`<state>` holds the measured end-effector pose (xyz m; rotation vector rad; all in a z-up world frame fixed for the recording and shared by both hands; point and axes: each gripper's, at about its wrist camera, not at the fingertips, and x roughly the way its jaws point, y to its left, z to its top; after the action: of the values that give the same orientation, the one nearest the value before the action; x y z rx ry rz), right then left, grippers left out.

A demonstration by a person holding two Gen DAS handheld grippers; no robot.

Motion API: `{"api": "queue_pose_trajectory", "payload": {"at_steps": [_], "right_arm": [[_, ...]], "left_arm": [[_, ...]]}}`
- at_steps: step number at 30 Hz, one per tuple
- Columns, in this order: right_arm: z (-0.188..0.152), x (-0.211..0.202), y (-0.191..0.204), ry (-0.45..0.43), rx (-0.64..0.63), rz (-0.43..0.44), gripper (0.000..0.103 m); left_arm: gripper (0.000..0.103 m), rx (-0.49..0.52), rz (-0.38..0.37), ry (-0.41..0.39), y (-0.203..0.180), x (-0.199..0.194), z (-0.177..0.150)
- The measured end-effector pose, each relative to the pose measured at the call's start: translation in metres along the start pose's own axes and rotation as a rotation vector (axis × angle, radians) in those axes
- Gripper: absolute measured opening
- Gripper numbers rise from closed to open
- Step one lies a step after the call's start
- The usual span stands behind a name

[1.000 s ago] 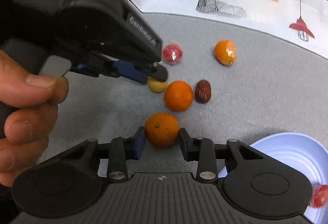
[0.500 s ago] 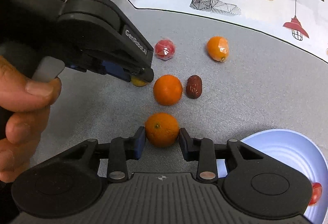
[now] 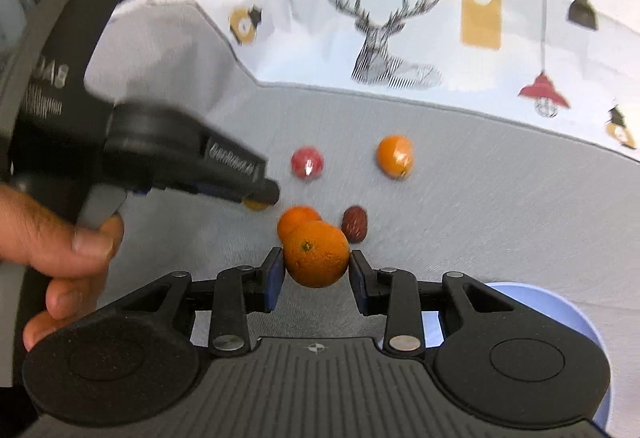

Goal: Organize fruits
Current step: 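Carry the yellow fruit with the left tool while the right tool carries the mandarin over the plate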

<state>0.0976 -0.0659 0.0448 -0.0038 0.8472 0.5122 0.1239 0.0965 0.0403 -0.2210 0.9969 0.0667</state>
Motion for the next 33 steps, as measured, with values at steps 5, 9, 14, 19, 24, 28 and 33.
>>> {"api": "queue_pose_trajectory", "payload": {"at_steps": [5, 9, 14, 19, 24, 28, 33], "right_arm": [[0.01, -0.057, -0.018, -0.11, 0.053, -0.036, 0.037], [0.019, -0.113, -0.041, -0.207, 0.082, -0.074, 0.037], [-0.008, -0.142, -0.086, -0.199, 0.119, -0.146, 0.037], [-0.048, -0.128, -0.113, -0.087, 0.237, -0.213, 0.036], [-0.059, -0.121, -0.122, -0.06, 0.184, -0.284, 0.036], [-0.061, -0.117, -0.124, -0.059, 0.183, -0.285, 0.036], [-0.056, -0.109, -0.122, -0.059, 0.162, -0.278, 0.036]], "left_arm": [[0.027, 0.045, -0.013, -0.076, -0.004, -0.025, -0.005], [0.027, 0.157, -0.029, -0.137, -0.023, -0.045, -0.007], [0.027, 0.123, -0.124, -0.146, -0.044, -0.077, -0.015], [0.027, 0.173, -0.155, -0.064, -0.069, -0.067, -0.066], [0.027, 0.293, -0.141, -0.093, -0.093, -0.064, -0.07], [0.027, 0.289, -0.17, -0.061, -0.096, -0.053, -0.069], [0.027, 0.346, -0.196, -0.072, -0.107, -0.046, -0.075]]}}
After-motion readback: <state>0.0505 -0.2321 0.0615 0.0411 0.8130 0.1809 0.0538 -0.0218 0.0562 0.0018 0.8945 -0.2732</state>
